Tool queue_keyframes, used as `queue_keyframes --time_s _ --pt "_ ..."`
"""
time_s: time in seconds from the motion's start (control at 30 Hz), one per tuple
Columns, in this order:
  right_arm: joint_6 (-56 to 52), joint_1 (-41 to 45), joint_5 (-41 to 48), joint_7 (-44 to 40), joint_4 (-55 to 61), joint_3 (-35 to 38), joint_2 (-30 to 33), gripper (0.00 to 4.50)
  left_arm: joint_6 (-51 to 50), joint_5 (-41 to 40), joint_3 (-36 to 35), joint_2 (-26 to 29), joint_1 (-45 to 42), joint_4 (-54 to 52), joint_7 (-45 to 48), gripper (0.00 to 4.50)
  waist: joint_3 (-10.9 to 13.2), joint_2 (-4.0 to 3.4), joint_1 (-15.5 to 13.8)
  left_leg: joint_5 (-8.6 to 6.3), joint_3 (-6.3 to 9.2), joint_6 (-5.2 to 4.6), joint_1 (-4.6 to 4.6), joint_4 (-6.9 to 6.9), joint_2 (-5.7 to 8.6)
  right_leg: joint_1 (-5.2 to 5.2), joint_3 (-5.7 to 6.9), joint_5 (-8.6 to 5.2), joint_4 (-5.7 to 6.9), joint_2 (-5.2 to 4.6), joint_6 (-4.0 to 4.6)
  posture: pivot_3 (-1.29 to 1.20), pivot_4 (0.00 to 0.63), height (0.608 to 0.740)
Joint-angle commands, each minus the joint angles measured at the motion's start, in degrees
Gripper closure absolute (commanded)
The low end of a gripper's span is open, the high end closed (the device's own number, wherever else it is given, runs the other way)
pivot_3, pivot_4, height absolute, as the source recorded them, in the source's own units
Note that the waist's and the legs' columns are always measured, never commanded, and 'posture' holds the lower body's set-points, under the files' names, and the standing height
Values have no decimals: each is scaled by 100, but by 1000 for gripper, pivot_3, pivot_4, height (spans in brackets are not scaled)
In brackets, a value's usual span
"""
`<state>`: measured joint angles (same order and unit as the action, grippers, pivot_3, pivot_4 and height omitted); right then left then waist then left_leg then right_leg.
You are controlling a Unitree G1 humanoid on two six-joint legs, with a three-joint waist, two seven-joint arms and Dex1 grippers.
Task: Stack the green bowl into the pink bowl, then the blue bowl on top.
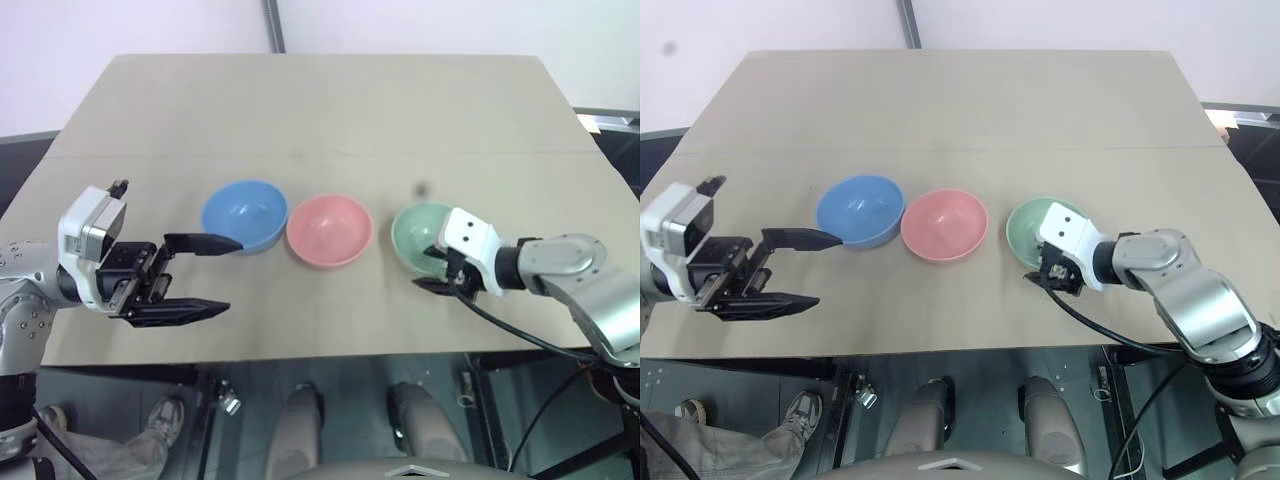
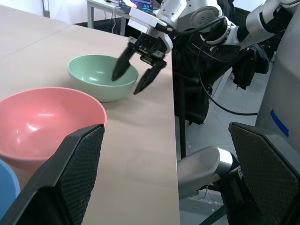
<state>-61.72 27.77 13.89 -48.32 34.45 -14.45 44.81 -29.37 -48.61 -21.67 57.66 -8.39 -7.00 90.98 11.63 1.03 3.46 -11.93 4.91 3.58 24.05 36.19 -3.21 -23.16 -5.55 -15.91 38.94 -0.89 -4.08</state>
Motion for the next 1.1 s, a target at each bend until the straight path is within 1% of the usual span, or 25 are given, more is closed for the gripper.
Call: queue_keyframes --time_s 0.03,0.07,0.1,0.13,0.23,0.33,0.4,0.5,0.6,0.7,0.8,0.83,0.87,0.9,0.97,1.07,1.1 --pt "245 -32 -82 62 36 -70 163 3585 68 -14 -58 -61 -44 -91 -78 0 0 0 -1 0 0 0 0 0 0 0 0 0 1 0 0 0 150 740" --pt "316 -47 -118 89 18 -100 185 3865 56 -17 -67 -82 -37 -112 -107 0 0 0 -2 0 0 0 0 0 0 0 0 0 1 0 0 0 150 740" --pt "412 -59 -161 117 -1 -126 207 4369 51 -14 -73 -103 -31 -130 -133 0 0 1 -3 0 0 0 0 1 0 0 0 0 0 0 0 0 150 740" --pt "592 -64 -219 132 -8 -150 224 4453 49 -9 -92 -126 -7 -149 -175 0 -3 6 -4 0 0 0 0 1 0 0 0 0 1 0 0 0 150 740" --pt "1094 33 -249 131 -75 -70 149 4453 51 9 -135 -192 58 -180 -332 0 -3 5 -1 0 -1 0 -2 2 0 1 0 0 1 0 -1 0 150 740" --pt "1705 462 81 -112 -142 178 -199 4453 55 40 -238 -324 213 -142 -597 0 -1 1 46 0 0 0 -2 2 -2 1 0 0 2 1 -1 0 150 740" --pt "1890 671 235 -253 -184 206 -362 4453 55 42 -280 -385 259 -90 -741 0 2 -2 51 0 -1 0 -2 2 -2 0 -2 1 5 1 -1 0 150 740" --pt "1990 1331 434 -291 -454 21 -908 4453 175 298 -285 -438 391 80 -1011 0 1 -1 42 0 2 0 -2 2 -3 1 1 1 4 2 0 0 150 740" --pt "2311 1848 353 -497 -878 -366 -1353 4453 217 456 -301 -461 463 156 -1253 0 1 -2 47 0 1 0 -4 1 -3 1 0 2 6 2 0 0 150 740" --pt "2606 2164 261 -660 -1429 -692 -1760 4453 160 495 -366 -506 465 171 -1512 0 1 0 23 0 2 0 -3 1 -2 1 2 2 4 1 1 0 150 740" --pt "2971 2245 99 -826 -1947 -969 -2002 4453 176 541 -419 -500 483 173 -1671 0 0 1 6 0 3 0 1 1 -1 1 3 2 3 0 1 0 150 740" --pt "3065 2258 52 -831 -2134 -1032 -2117 3666 153 526 -474 -514 495 145 -1755 0 0 0 5 0 3 0 2 1 -1 1 4 2 4 0 1 0 150 740" --pt "3159 2262 -7 -829 -2285 -1086 -2196 3378 144 528 -525 -529 509 114 -1833 0 0 0 5 0 3 0 2 1 -1 0 4 2 5 0 1 0 150 740" --pt "3280 2263 -103 -834 -2405 -1137 -2230 2941 142 537 -555 -534 532 80 -1887 0 0 0 9 0 4 1 1 1 -1 0 4 2 5 0 1 0 150 740" --pt "3526 2247 -326 -790 -2531 -1170 -2241 1916 154 558 -598 -535 605 -7 -1987 0 1 -1 17 0 4 1 0 1 -2 0 4 2 8 1 1 0 150 740" --pt "3552 2202 -354 -674 -2451 -977 -2268 440 207 709 -665 -514 777 -251 -2267 0 1 0 17 0 3 1 0 0 -1 0 4 2 8 0 1 0 150 740" --pt "3551 2179 -335 -670 -2354 -885 -2223 440 421 1011 -645 -505 891 -383 -2440 0 1 -1 15 0 4 1 0 0 -2 0 4 2 8 0 1 0 150 740"
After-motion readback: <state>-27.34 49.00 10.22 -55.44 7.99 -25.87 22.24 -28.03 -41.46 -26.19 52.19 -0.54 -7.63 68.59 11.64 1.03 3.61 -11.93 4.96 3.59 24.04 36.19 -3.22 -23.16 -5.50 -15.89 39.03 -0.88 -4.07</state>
